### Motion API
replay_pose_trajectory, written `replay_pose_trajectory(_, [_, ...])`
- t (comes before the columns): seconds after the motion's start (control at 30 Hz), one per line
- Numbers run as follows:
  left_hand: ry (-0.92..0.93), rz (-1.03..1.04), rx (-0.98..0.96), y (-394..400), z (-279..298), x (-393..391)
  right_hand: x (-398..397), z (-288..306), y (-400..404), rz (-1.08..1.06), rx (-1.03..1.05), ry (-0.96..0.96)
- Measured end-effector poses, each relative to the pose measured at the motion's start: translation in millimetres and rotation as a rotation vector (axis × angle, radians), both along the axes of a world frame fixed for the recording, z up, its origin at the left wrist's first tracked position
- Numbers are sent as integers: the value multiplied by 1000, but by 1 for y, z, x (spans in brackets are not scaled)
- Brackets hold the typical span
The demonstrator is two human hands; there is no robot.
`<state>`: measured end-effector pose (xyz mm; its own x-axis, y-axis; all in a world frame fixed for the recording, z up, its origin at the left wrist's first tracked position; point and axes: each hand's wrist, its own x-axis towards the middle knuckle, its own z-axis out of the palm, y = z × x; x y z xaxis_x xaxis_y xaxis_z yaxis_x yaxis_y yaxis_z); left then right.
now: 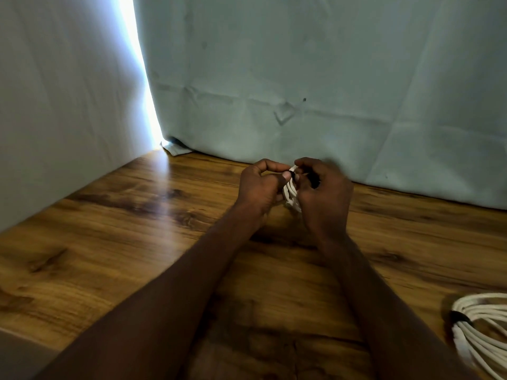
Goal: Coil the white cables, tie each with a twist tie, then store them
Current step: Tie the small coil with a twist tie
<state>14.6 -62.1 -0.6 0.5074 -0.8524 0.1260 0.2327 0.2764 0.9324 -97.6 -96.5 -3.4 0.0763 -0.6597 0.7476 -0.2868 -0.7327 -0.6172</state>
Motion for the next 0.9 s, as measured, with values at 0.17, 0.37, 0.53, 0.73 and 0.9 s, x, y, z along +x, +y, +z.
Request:
replay_pose_trajectory(0.17, [5, -45, 17, 3, 0, 5, -3, -1, -1, 29, -65, 86])
replay_pose_trajectory(0.37, [55, -107, 9, -1, 0, 2, -3, -3, -6, -48, -67, 81])
replay_pose_trajectory(0.53, [54, -141, 22, 0, 2, 3, -8, -4, -12, -43, -92, 104])
replay_pose_trajectory(0.73, [39, -182, 45, 7, 4, 10, -7, -3, -15, -86, -132, 177])
replay_pose_trajectory(0.9, [96, -209, 40, 5, 7, 11, -11, 4, -10, -190, -179, 230])
